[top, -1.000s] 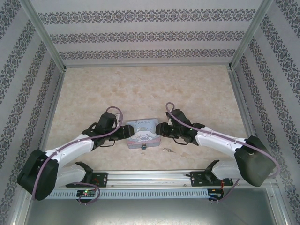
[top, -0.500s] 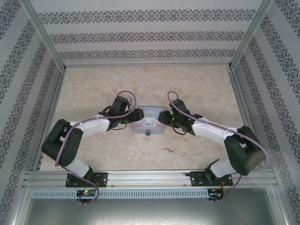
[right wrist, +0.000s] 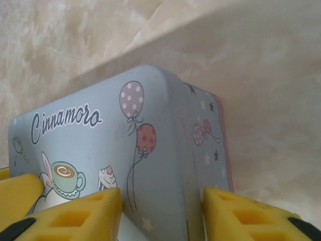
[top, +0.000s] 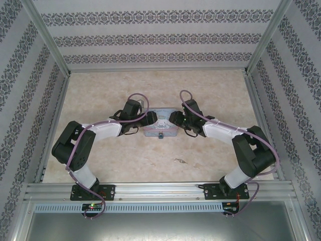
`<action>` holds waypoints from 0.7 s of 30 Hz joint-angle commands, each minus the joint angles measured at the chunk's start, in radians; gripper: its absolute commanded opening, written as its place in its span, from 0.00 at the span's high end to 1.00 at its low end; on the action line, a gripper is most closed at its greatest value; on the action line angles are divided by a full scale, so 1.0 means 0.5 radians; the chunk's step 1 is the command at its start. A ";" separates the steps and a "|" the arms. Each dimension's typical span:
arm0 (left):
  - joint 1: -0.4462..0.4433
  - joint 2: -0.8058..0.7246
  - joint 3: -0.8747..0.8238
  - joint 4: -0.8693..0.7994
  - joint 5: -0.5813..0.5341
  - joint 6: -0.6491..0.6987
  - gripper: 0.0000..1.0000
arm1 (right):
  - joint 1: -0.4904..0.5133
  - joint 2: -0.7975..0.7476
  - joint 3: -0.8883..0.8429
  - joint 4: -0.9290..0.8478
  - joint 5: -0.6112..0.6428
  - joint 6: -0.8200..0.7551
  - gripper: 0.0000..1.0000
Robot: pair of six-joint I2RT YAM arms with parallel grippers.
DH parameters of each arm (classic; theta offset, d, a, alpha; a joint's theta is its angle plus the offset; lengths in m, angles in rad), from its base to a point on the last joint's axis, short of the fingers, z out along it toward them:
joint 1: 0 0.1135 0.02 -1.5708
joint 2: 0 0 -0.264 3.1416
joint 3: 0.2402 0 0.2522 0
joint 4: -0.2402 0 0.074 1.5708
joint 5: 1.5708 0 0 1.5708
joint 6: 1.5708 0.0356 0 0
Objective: Unlock the padlock with the key
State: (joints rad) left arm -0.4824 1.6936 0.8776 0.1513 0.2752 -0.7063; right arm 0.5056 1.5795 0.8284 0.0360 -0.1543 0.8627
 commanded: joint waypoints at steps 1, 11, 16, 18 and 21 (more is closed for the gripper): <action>-0.005 0.046 -0.042 0.000 0.046 -0.002 0.17 | 0.011 0.019 0.042 0.081 -0.157 0.010 0.43; 0.166 -0.203 -0.013 -0.149 0.030 0.087 0.00 | -0.097 -0.528 -0.214 -0.133 -0.072 -0.075 0.25; 0.193 -0.462 0.055 -0.420 -0.116 0.191 0.01 | -0.104 -0.752 -0.372 -0.354 -0.153 -0.223 0.24; 0.202 -0.551 0.086 -0.532 -0.199 0.203 0.01 | -0.085 -0.806 -0.434 -0.431 -0.196 -0.286 0.26; 0.208 -0.657 0.113 -0.667 -0.300 0.173 0.01 | -0.023 -0.859 -0.498 -0.535 -0.203 -0.365 0.30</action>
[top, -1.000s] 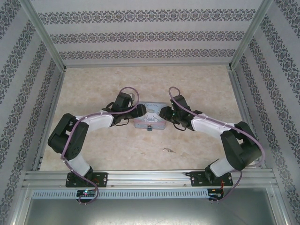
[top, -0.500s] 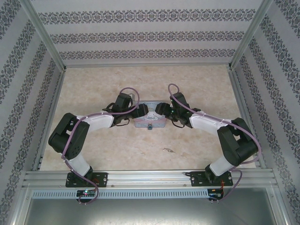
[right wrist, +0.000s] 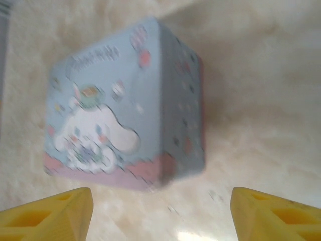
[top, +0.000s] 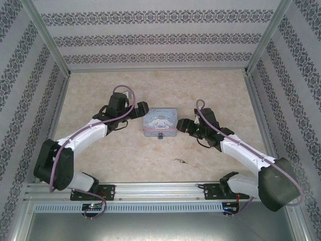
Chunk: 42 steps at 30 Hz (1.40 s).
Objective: Unlock the padlock with the key
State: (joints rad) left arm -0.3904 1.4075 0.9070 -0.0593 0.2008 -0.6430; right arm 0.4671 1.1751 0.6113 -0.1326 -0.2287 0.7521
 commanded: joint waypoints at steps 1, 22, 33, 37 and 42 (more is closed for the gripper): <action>0.028 -0.108 0.060 -0.276 -0.166 0.031 0.01 | 0.080 -0.061 -0.079 -0.224 -0.054 -0.166 0.32; 0.039 -0.265 -0.071 -0.312 0.199 -0.159 0.00 | 0.594 0.185 -0.079 -0.468 0.179 -0.285 0.60; 0.039 -0.290 -0.130 -0.266 0.179 -0.224 0.00 | 0.722 0.243 -0.043 -0.542 0.305 -0.259 0.62; 0.041 -0.284 -0.137 -0.256 0.178 -0.229 0.00 | 0.734 0.242 -0.061 -0.542 0.317 -0.249 0.62; 0.039 -0.269 -0.142 -0.240 0.181 -0.233 0.00 | 0.757 0.277 -0.058 -0.530 0.341 -0.264 0.62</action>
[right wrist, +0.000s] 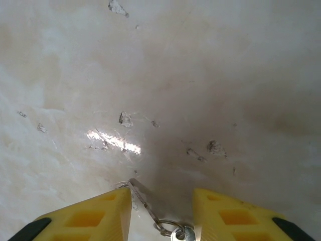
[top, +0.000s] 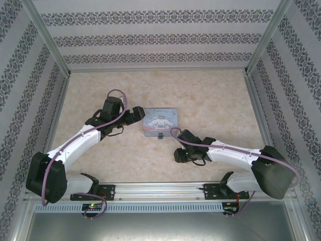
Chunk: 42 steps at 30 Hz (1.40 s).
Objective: Unlock the padlock with the key
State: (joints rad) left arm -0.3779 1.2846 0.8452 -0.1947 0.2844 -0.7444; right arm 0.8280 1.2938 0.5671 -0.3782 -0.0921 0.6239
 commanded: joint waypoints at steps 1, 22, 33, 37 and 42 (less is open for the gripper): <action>0.015 -0.019 -0.016 0.034 0.016 -0.033 0.00 | 0.039 0.052 0.034 -0.038 0.073 -0.012 0.63; 0.016 0.007 -0.021 0.039 -0.006 -0.045 0.00 | 0.233 0.207 0.067 -0.081 0.190 -0.004 0.70; 0.014 0.009 -0.024 0.042 -0.009 -0.046 0.00 | 0.291 0.161 0.072 -0.105 0.220 0.037 0.56; 0.014 0.011 -0.026 0.039 -0.020 -0.042 0.00 | 0.301 0.059 0.072 -0.131 0.221 0.068 0.57; 0.014 0.031 -0.033 0.044 -0.027 -0.047 0.00 | 0.304 -0.137 0.066 -0.168 0.224 0.108 0.66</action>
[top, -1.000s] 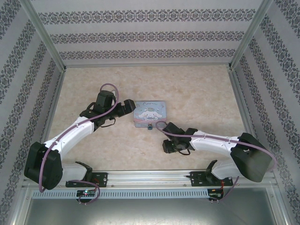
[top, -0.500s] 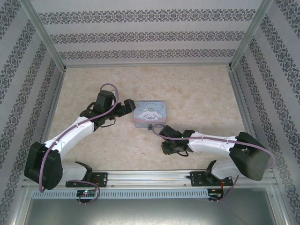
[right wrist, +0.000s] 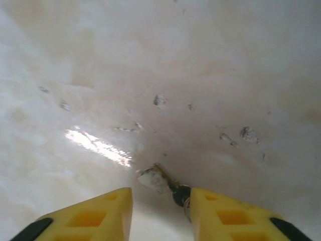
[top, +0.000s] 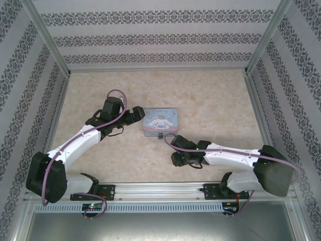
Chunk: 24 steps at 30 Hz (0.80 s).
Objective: Unlock the padlock with the key
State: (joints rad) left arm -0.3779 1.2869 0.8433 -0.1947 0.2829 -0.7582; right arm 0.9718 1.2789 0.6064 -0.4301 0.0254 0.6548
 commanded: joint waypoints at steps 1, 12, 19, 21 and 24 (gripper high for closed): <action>0.014 0.029 -0.027 0.049 -0.023 -0.020 0.00 | 0.017 -0.138 -0.013 -0.076 0.001 0.054 0.67; 0.013 0.046 -0.039 0.073 -0.006 -0.030 0.00 | -0.011 -0.028 -0.007 -0.174 0.112 -0.027 0.58; 0.015 0.028 -0.055 0.068 -0.005 -0.032 0.00 | -0.008 0.007 -0.044 -0.154 0.104 -0.018 0.59; 0.016 0.031 -0.060 0.076 -0.004 -0.034 0.00 | -0.009 0.015 -0.047 -0.156 0.106 -0.024 0.59; 0.016 0.039 -0.059 0.077 -0.002 -0.035 0.00 | -0.010 0.053 -0.041 -0.153 0.105 -0.041 0.59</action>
State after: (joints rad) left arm -0.3775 1.3102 0.8227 -0.1860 0.2836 -0.7650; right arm 0.9707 1.2881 0.5953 -0.4904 0.0563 0.6510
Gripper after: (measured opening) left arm 0.996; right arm 0.411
